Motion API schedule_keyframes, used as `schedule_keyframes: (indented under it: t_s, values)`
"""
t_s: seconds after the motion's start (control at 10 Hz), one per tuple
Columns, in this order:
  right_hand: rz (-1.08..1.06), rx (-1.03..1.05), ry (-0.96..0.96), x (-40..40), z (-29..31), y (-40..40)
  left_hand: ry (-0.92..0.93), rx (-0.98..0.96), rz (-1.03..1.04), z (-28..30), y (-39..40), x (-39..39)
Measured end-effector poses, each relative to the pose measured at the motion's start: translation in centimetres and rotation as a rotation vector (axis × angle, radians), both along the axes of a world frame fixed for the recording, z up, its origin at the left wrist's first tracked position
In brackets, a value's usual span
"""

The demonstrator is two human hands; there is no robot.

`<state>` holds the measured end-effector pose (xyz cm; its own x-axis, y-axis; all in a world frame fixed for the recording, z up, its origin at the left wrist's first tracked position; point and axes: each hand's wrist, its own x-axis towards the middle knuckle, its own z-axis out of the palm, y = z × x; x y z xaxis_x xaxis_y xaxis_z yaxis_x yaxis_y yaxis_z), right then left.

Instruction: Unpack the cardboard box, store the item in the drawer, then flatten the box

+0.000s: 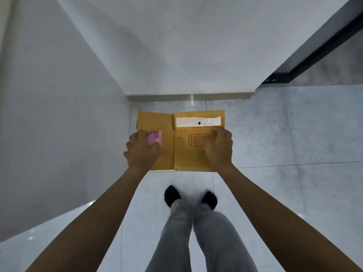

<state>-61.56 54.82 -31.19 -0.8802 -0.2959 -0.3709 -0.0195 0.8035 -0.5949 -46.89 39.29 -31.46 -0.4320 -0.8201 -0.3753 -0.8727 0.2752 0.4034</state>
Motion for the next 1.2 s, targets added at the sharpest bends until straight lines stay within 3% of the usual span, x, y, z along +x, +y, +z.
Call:
schedule_keyframes:
  t_s: [0.2, 0.4, 0.6, 0.8, 0.9, 1.0, 1.1, 1.2]
  values:
    - [0.058, 0.031, 0.012, -5.4, -12.2, -4.1, -0.013, 0.008, 0.017, -11.8, -4.1, -5.3]
    - [0.17, 0.099, 0.04, -11.2, -28.6, -6.6, -0.042, -0.01, -0.022, -27.5, -7.4, -11.2]
    - [0.196, 0.024, 0.112, -18.9, -44.2, -10.6, 0.056, -0.057, -0.069, -42.6, -11.7, -18.8]
    - [0.237, 0.121, 0.128, -23.4, -54.5, -13.7, 0.084, -0.086, -0.243, -53.6, -13.4, -23.2]
    - [0.341, 0.262, 0.251, -23.1, -57.7, -14.1, -0.07, -0.27, -0.428, -57.6, -12.3, -23.2]
    - [0.42, 0.388, 0.25, -23.6, -57.9, -14.9, -0.184, -0.356, -0.442, -58.7, -11.4, -23.3]
    - [0.478, 0.457, 0.209, -24.6, -54.6, -15.6, -0.249, -0.249, -0.472, -56.0, -12.1, -24.1]
    - [0.486, 0.411, 0.192, -24.3, -49.9, -15.9, -0.198, -0.078, -0.408, -51.3, -12.8, -24.7]
